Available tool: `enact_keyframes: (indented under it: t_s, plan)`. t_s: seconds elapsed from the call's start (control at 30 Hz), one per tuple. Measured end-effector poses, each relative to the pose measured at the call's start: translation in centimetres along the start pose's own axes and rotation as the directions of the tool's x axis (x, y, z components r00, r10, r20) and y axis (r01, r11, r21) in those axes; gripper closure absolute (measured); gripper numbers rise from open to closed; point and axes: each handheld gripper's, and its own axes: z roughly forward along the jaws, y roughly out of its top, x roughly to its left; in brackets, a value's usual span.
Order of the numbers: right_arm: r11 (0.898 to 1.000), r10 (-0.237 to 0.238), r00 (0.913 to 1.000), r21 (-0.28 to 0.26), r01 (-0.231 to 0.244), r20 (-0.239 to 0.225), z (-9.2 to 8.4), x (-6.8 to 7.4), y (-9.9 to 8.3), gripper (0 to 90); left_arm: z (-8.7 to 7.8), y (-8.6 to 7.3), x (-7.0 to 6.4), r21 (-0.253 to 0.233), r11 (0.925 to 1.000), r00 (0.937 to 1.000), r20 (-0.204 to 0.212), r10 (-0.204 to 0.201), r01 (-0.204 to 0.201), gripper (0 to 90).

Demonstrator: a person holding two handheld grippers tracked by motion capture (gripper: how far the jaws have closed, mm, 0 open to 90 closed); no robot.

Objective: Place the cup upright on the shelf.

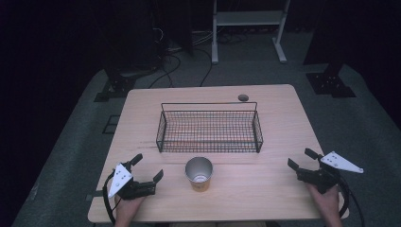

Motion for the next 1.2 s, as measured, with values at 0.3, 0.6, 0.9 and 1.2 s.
enact_keyframes:
  t_s: [0.3,0.6,0.9,1.2]
  plan:
    - [1.0,0.005,1.0,-0.004,-0.005,-0.002,0.0,-0.1,0.0,13.0,0.4,0.4,-1.3,-0.002,0.9997,0.9917,0.126,0.025,-0.025,2.0]
    - [1.0,0.003,1.0,-0.004,-0.003,-0.003,0.0,-0.1,0.0,12.9,1.0,0.5,-2.3,0.01,0.9993,0.975,0.22,0.032,-0.035,2.0]
    - [1.0,0.002,1.0,-0.002,-0.002,-0.002,0.0,-0.1,0.0,12.9,1.5,0.5,-2.9,0.018,0.9991,0.9573,0.287,0.032,-0.039,2.0]
    - [1.0,-0.002,1.0,-0.001,0.002,-0.003,0.0,-0.1,0.0,13.0,1.9,0.6,-3.7,0.023,0.9986,0.945,0.325,0.038,-0.048,2.0]
